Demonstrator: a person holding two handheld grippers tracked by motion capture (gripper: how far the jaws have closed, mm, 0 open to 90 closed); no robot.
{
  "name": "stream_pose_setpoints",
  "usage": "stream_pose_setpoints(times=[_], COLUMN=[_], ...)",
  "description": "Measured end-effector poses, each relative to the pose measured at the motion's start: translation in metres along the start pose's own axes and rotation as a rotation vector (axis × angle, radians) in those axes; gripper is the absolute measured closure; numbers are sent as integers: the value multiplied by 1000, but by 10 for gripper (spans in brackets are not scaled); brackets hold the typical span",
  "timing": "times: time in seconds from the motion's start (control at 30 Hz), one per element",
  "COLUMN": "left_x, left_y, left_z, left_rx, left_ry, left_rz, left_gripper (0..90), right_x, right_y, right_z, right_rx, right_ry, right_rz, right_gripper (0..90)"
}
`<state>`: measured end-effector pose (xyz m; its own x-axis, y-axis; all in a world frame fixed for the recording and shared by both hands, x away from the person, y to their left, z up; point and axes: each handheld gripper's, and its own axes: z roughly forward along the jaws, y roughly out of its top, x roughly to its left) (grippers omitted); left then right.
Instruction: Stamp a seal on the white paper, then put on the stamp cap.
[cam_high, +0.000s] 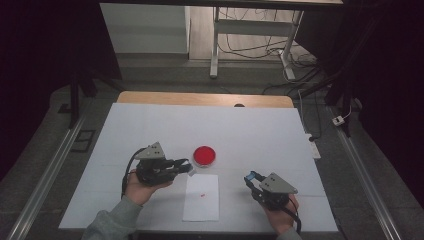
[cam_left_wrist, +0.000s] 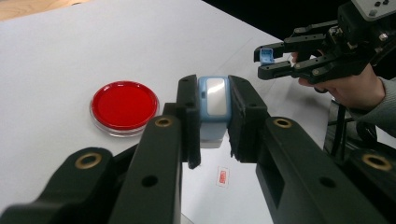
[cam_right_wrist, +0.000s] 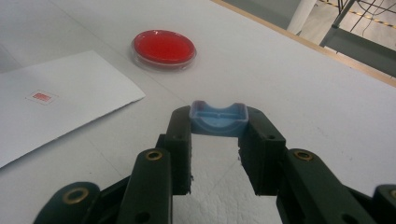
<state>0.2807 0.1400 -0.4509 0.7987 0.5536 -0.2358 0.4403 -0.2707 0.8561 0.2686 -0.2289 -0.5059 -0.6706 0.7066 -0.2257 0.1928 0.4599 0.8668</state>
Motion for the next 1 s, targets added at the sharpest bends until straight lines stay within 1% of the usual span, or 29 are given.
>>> stream_pose_setpoints(times=[0.33,0.6,0.87,1.0], left_x=[1,-2,-3,-4], left_y=[1,4,6,7], left_z=[5,11,13,15], left_rx=[0,-4,-7,-4], left_ry=[6,0,5,6], left_rz=[-7,-4,-10,-8], left_gripper=[758,758,758,758], right_x=[0,6,10,13], right_y=[1,4,7,10], right_z=[2,6,10,13], right_rx=[0,-4,-17,-15], right_ry=[4,18,34,41], right_rz=[-2,-7,-1,-7], right_gripper=[652,652,652,652])
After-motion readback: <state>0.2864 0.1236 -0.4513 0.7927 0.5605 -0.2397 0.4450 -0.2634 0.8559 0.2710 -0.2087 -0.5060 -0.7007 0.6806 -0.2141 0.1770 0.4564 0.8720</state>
